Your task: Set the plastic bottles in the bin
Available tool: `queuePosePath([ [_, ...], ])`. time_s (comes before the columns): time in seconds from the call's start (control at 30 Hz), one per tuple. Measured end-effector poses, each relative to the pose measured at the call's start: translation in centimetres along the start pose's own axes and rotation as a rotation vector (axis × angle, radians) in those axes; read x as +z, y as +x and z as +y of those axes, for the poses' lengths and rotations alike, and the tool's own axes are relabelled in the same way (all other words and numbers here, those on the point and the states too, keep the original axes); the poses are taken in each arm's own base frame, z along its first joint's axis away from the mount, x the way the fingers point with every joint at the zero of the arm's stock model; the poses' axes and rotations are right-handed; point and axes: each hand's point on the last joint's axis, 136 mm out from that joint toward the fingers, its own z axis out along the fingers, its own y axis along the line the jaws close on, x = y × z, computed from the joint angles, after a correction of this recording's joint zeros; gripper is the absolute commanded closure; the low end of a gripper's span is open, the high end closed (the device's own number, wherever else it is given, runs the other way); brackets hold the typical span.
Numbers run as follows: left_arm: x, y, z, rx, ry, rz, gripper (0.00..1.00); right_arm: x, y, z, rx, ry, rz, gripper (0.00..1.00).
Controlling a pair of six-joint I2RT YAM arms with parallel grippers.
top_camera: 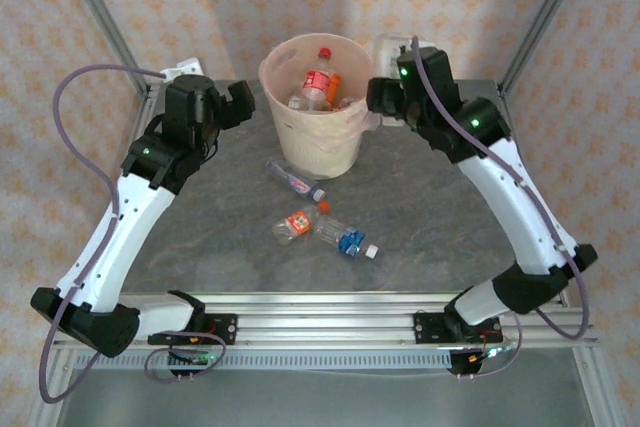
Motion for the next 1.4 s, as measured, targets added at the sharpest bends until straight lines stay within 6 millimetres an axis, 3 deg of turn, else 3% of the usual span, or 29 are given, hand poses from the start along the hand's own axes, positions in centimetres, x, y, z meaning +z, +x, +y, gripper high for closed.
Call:
queuePosePath([
  [0.2, 0.6, 2.2, 0.8, -0.013, -0.015, 0.039, 0.00, 4.3, -2.1, 4.5, -0.026, -0.083, 0.016, 0.45],
  [0.4, 1.2, 4.0, 1.0, -0.021, 0.003, 0.074, 0.00, 9.1, -2.2, 7.9, -0.056, -0.140, 0.049, 0.45],
  [0.8, 1.7, 6.1, 1.3, -0.022, 0.019, 0.113, 0.00, 15.8, 2.0, 10.9, -0.098, -0.200, 0.168, 0.42],
  [0.97, 1.8, 6.9, 1.6, -0.021, 0.016, 0.126, 0.00, 17.5, 3.8, 11.7, -0.109, -0.221, 0.211, 0.30],
  [1.17, 1.8, 7.2, 1.5, -0.024, 0.027, 0.133, 0.00, 18.4, 5.1, 12.5, -0.122, -0.235, 0.239, 0.02],
  [1.4, 2.0, 8.6, 1.9, -0.015, 0.028, 0.165, 0.00, 17.9, 4.4, 12.7, -0.120, -0.243, 0.218, 0.01],
])
